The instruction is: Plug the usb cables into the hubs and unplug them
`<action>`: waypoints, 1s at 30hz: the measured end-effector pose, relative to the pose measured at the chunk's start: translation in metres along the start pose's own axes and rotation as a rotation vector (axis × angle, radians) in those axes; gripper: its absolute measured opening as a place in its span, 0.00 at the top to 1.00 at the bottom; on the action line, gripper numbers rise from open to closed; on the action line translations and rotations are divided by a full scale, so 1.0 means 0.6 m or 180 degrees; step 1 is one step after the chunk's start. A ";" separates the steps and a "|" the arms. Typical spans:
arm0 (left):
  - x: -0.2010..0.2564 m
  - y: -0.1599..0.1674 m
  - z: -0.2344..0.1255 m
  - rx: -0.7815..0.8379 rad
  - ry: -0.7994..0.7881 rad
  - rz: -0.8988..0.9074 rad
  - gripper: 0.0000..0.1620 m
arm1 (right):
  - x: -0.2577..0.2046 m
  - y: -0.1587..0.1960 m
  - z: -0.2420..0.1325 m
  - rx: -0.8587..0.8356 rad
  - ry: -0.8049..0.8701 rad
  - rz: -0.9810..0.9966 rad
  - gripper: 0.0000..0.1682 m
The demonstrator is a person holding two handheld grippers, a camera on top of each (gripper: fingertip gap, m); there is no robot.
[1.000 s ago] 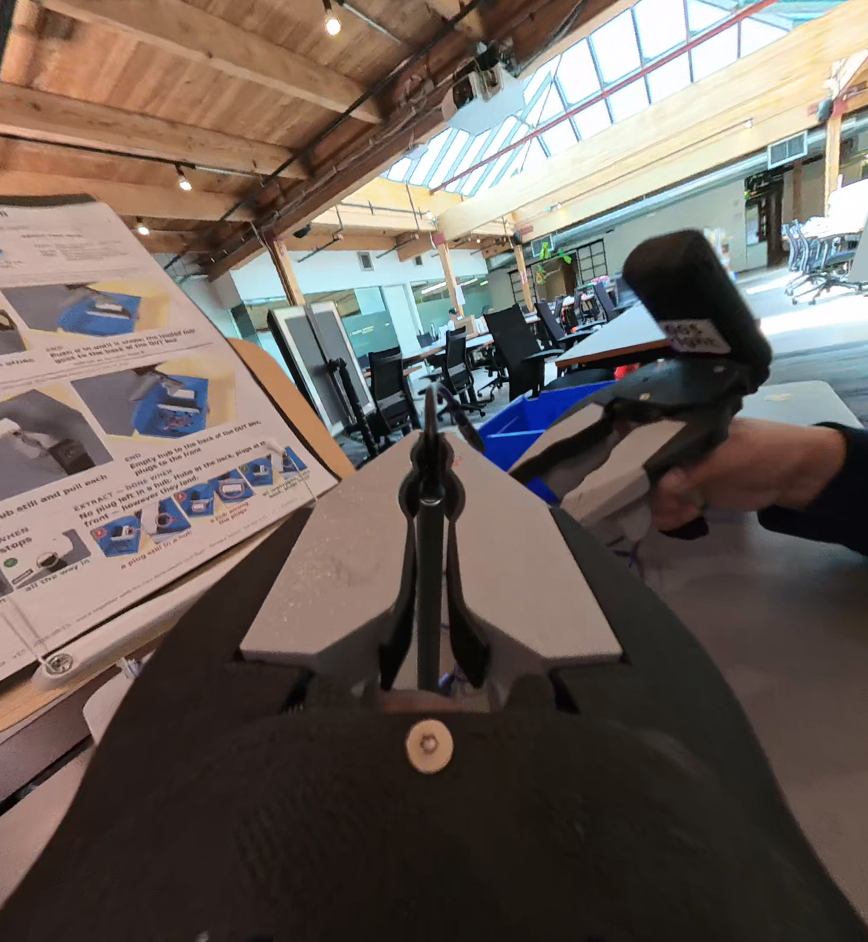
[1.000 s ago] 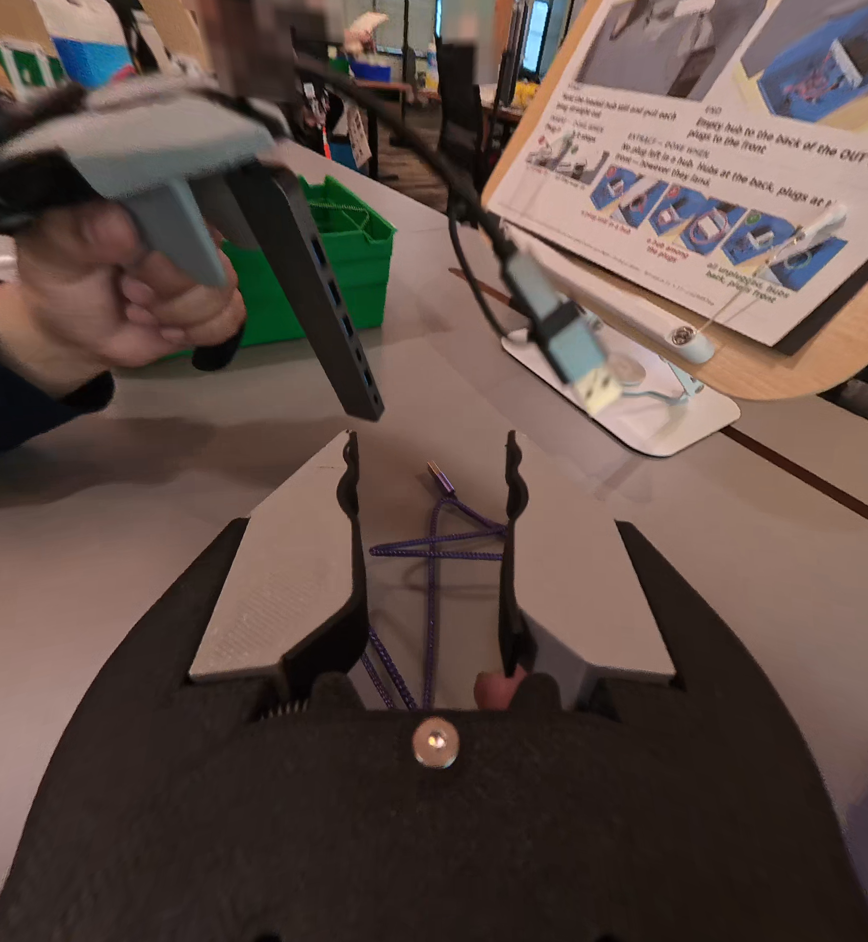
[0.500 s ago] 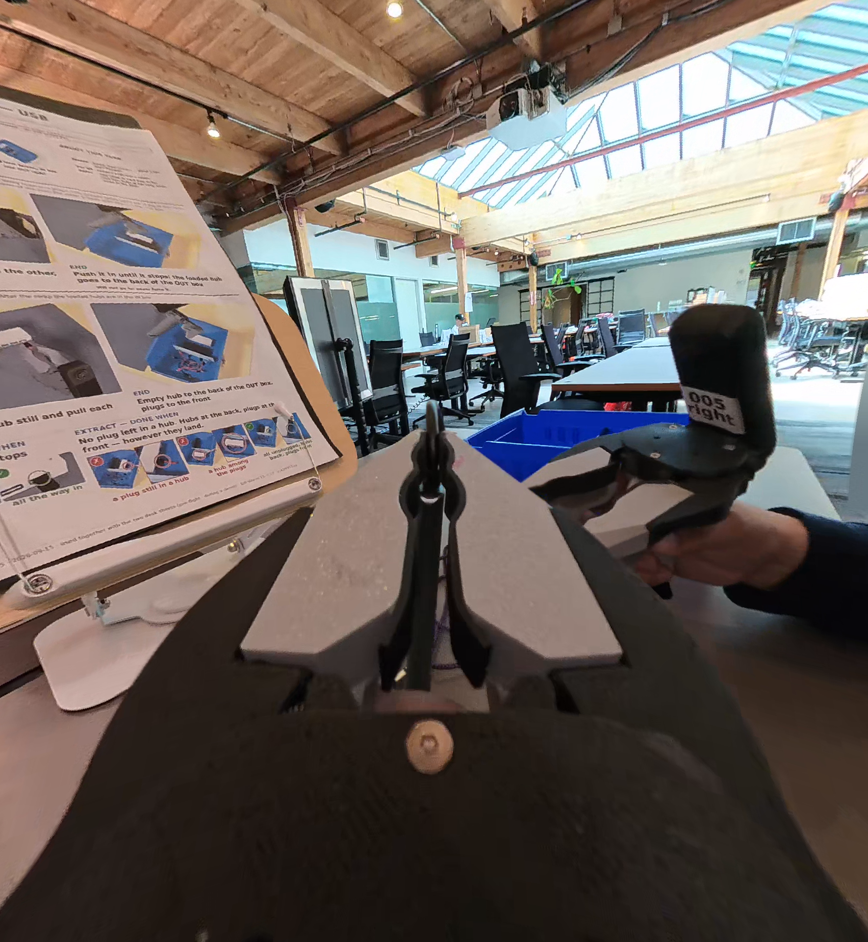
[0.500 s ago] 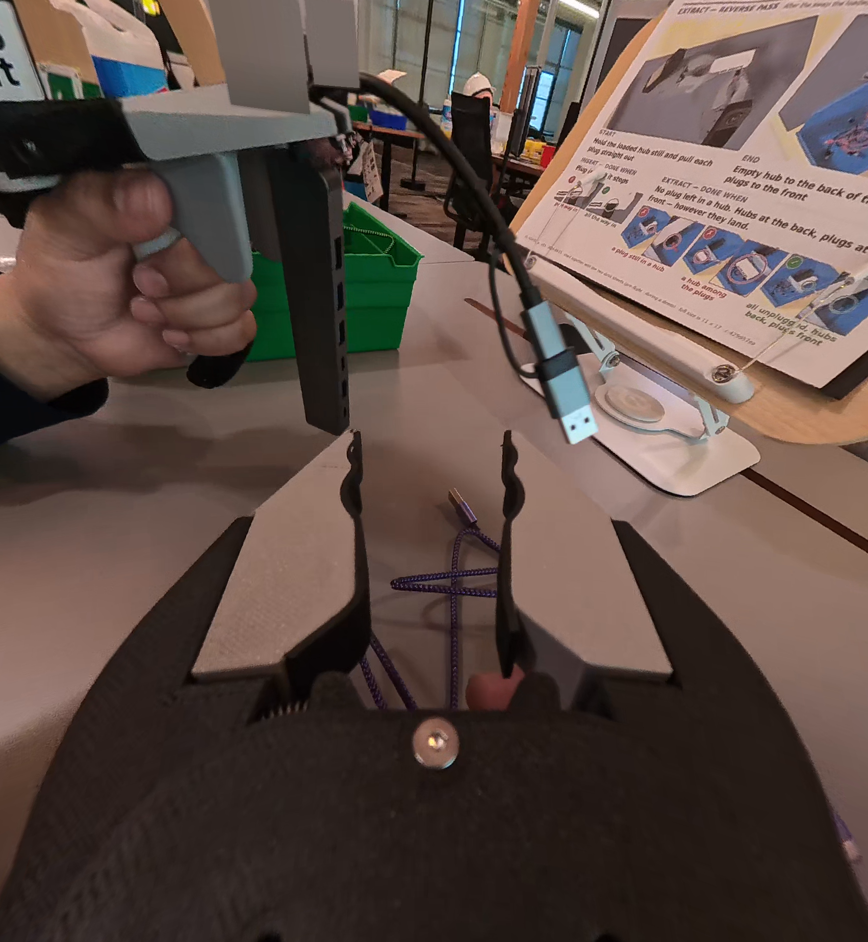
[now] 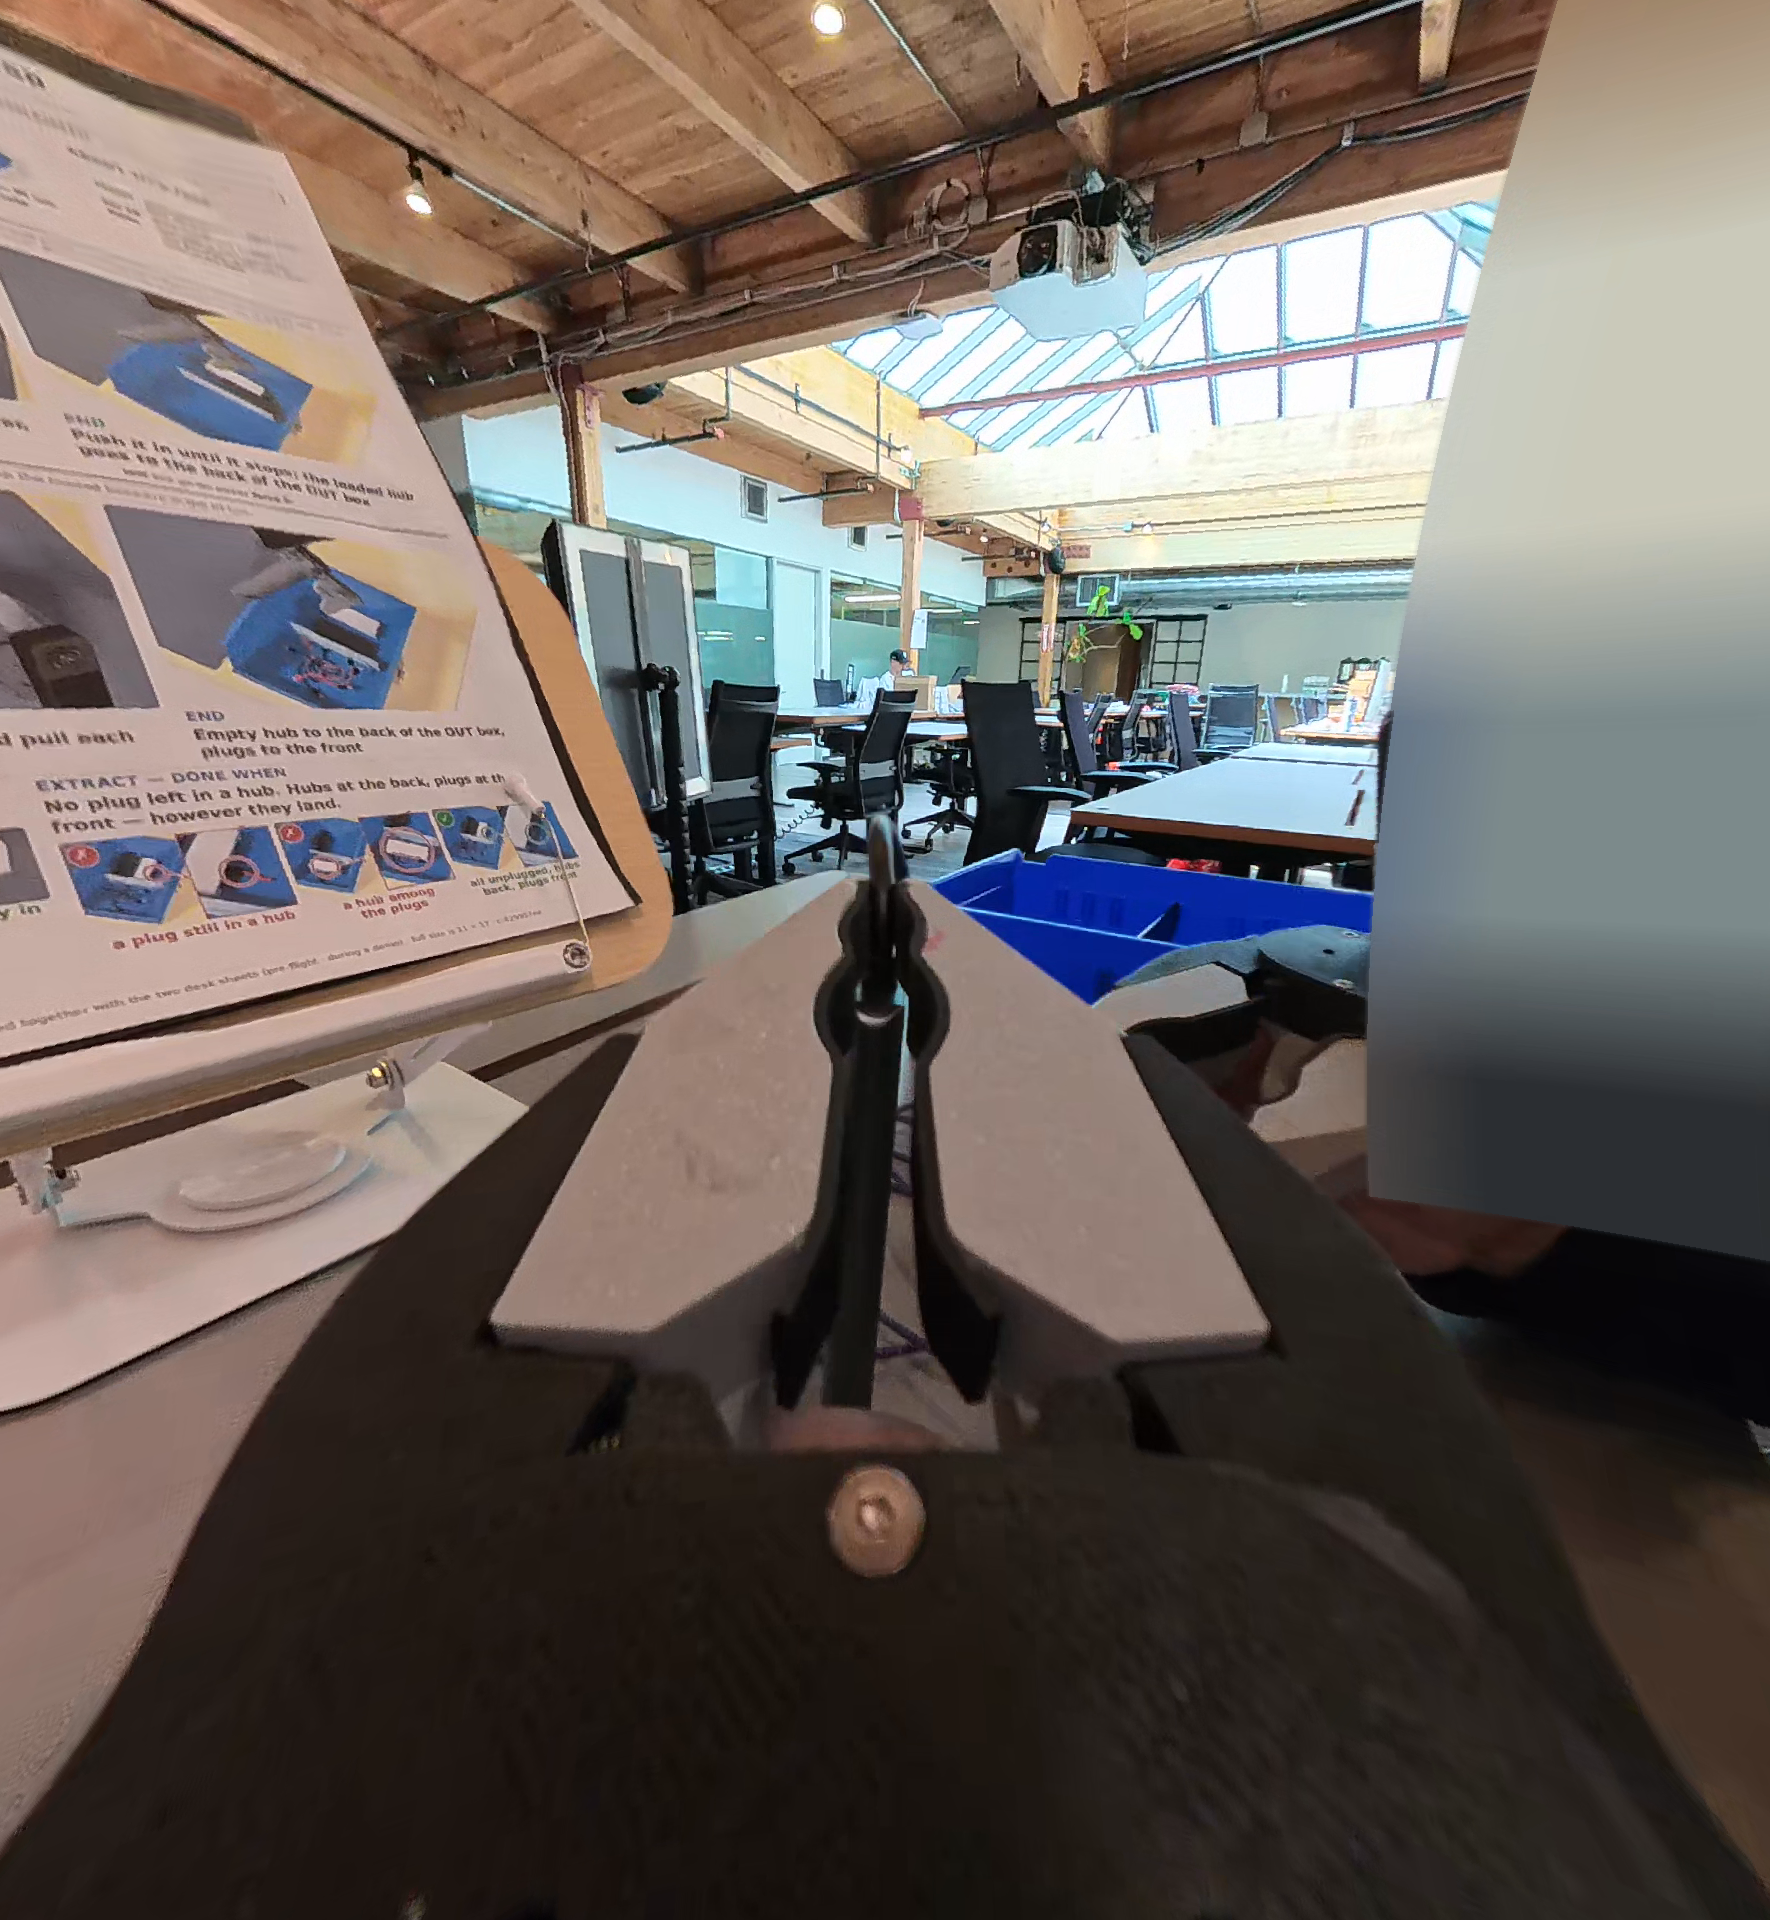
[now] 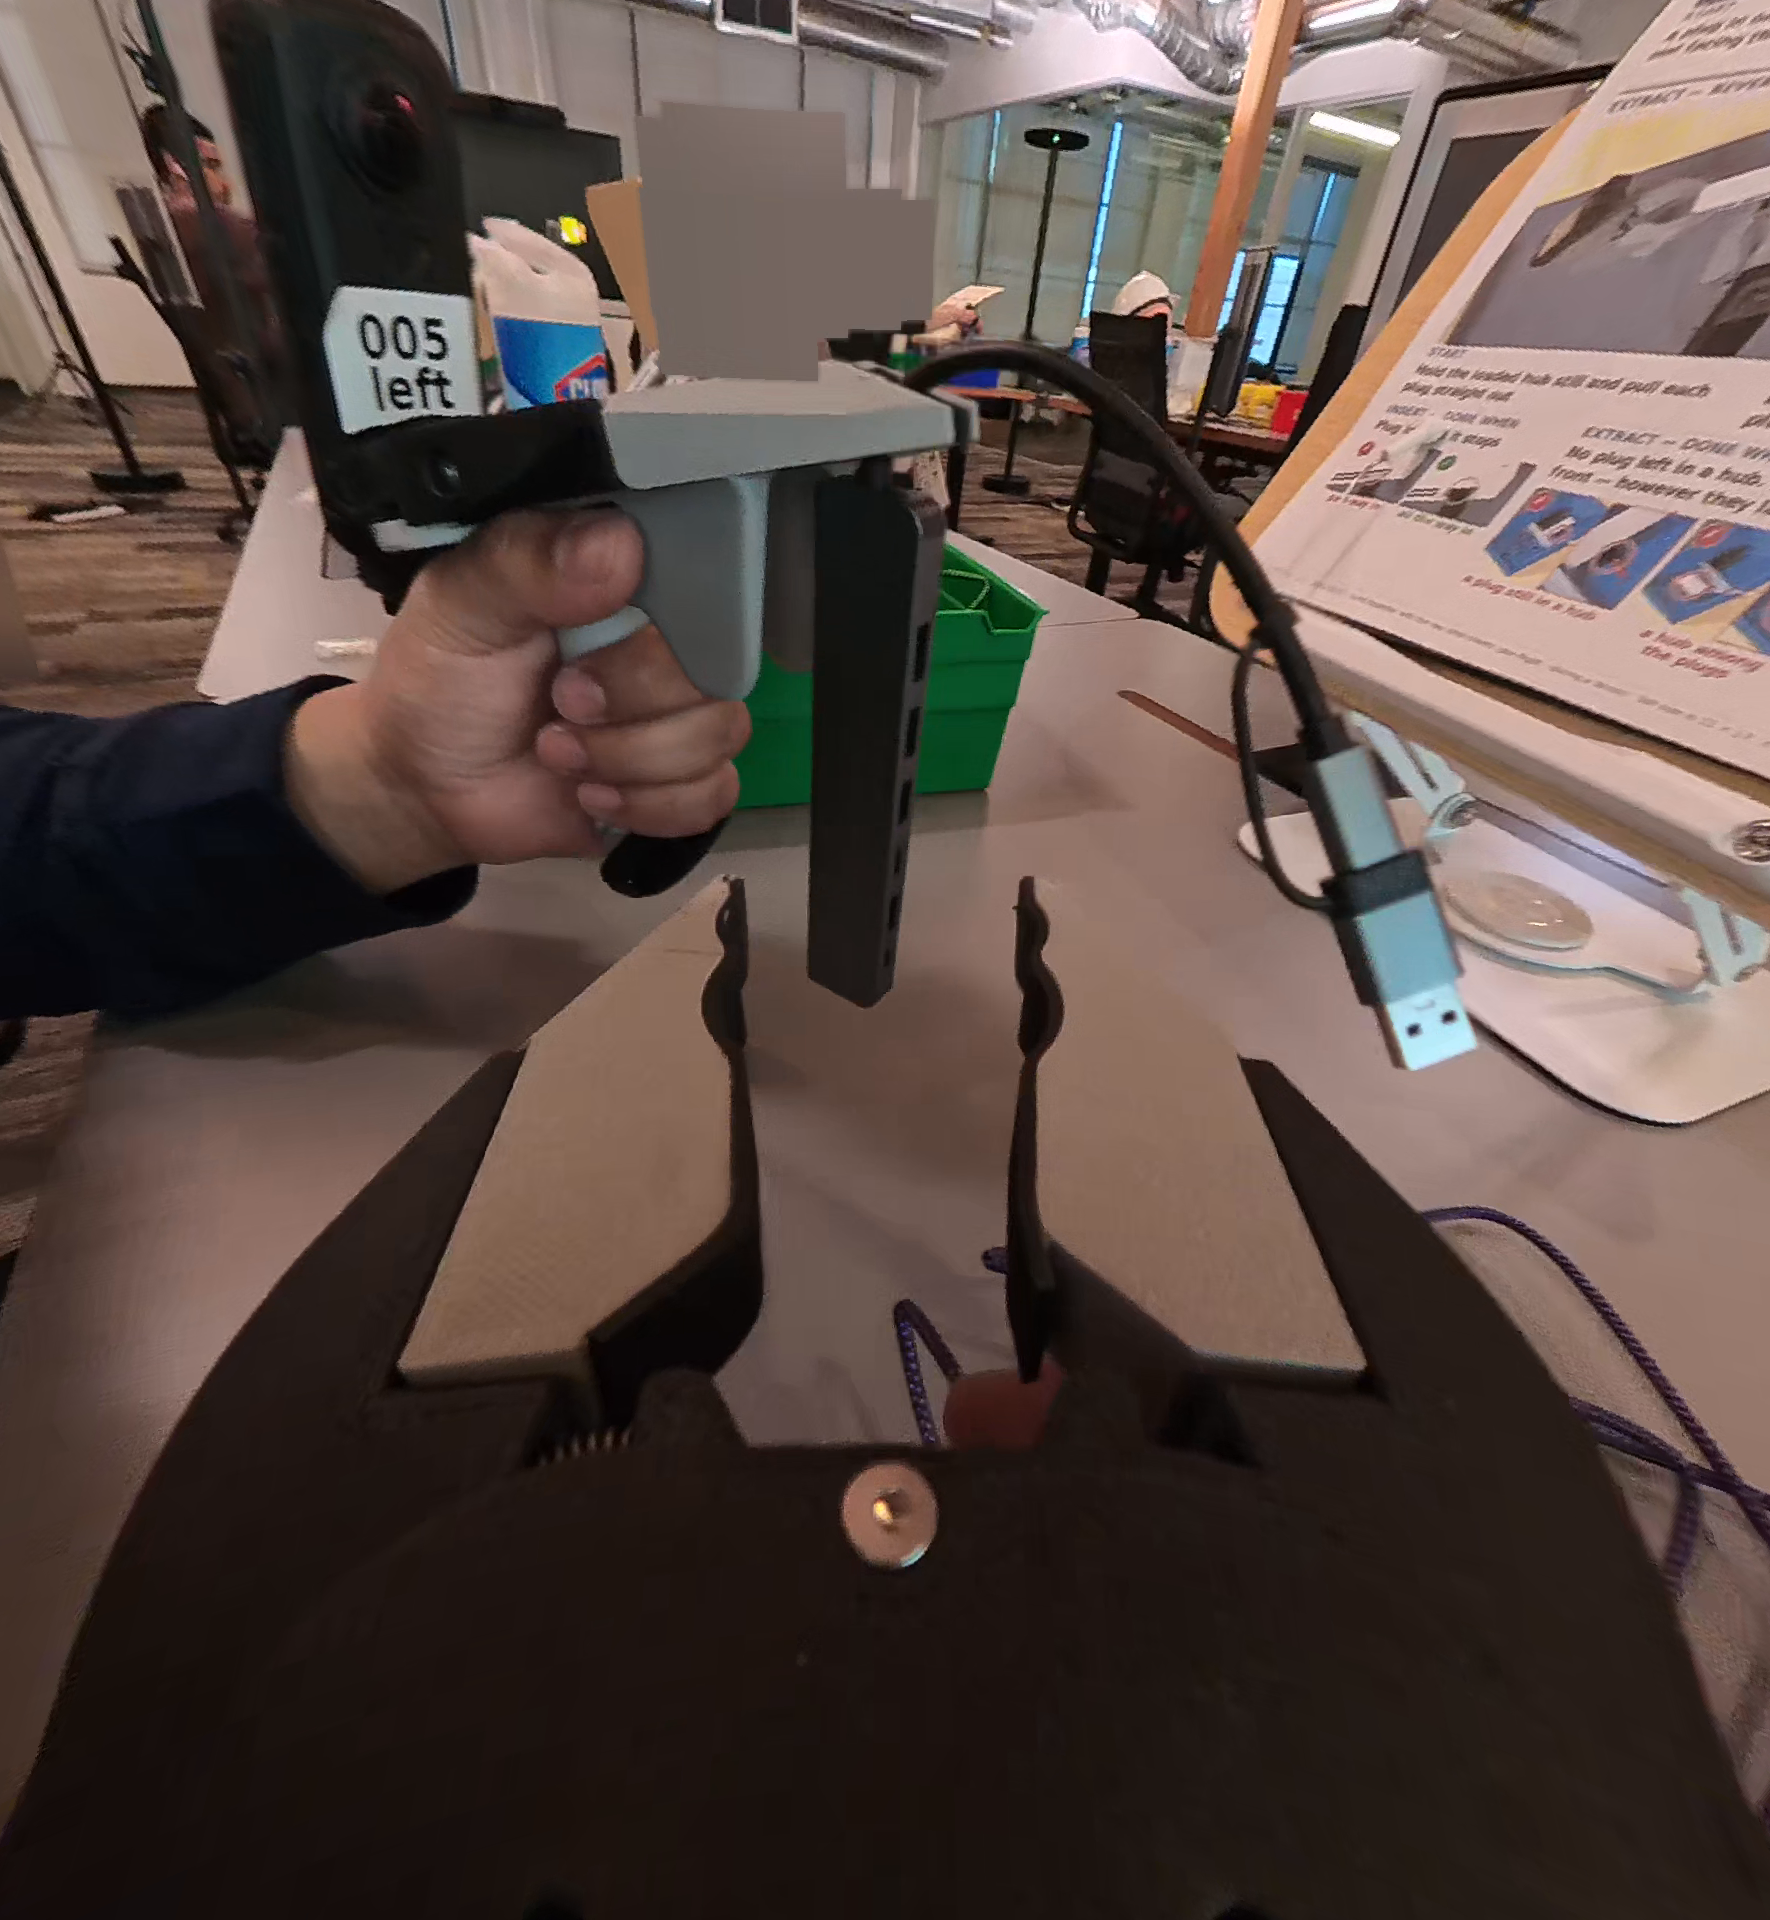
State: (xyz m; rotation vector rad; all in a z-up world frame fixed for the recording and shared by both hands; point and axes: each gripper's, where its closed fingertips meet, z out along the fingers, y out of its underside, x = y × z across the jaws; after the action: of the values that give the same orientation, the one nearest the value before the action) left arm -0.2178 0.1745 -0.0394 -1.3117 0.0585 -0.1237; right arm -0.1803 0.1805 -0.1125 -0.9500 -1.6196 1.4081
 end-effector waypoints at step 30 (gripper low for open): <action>0.074 -0.045 -0.019 0.0452 0.0983 -0.0565 1.00 | -0.044 -0.005 0.066 0.0155 -0.0503 0.0007 0.80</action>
State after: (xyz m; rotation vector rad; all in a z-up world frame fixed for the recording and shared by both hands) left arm -0.1768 0.1511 -0.0151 -1.1455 0.1927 -0.4738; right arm -0.2049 0.1399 -0.1153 -0.8302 -1.6908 1.5502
